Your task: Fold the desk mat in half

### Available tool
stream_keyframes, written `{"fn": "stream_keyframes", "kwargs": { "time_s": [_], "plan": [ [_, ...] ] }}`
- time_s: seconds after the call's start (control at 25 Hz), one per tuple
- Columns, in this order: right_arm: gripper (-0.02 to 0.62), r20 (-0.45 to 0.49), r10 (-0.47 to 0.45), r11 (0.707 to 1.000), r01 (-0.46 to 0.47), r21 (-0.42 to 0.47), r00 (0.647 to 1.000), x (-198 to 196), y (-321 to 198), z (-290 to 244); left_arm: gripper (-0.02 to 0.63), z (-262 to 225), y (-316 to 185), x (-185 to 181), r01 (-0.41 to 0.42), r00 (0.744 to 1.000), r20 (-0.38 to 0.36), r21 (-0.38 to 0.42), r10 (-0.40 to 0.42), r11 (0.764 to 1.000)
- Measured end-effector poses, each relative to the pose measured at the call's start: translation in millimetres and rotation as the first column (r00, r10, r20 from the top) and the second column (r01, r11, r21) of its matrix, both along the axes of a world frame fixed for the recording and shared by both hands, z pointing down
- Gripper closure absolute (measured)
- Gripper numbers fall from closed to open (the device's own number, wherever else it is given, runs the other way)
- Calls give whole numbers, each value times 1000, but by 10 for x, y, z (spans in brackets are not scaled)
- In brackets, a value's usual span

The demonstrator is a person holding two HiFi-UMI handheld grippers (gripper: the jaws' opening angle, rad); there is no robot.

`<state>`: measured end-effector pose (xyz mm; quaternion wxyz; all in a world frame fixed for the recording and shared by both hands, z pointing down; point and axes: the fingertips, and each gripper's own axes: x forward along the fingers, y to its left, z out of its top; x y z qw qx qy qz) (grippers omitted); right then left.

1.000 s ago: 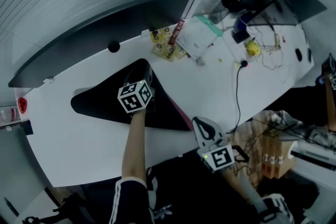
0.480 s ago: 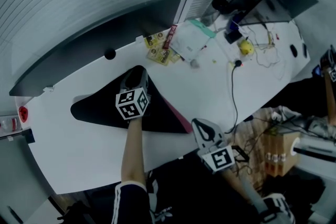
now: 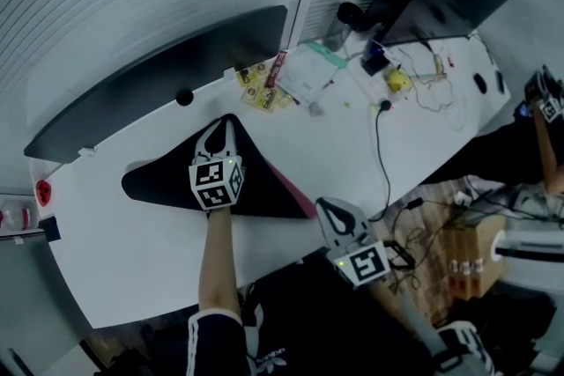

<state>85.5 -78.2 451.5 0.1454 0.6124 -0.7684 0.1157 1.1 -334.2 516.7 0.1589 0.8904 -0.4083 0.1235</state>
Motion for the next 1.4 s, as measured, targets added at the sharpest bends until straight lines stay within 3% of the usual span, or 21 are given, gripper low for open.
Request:
{"fn": "stream_keyframes", "kwargs": {
  "time_s": [0.36,0.6,0.76,1.12,1.4],
  "plan": [
    [597,4,-28,997,28,65,1000,-223,214,-195,603,-542,388,-204,-11,1000,14,164,9,986],
    [597,32,-51,996,49,70,998,-387,332,-195,603,-871,618,-379,7,1000,-29,229,0,973],
    [597,41,-115,992,112,66,993,-540,428,-150,603,-1097,834,-538,21,999,-45,279,-9,960],
    [597,18,-215,972,213,98,976,-596,481,-187,603,-1407,1234,-777,91,996,-54,331,-77,939],
    [597,6,-244,964,242,114,970,-328,514,-304,604,-1588,1572,-834,181,983,-77,354,-164,918]
  ]
}}
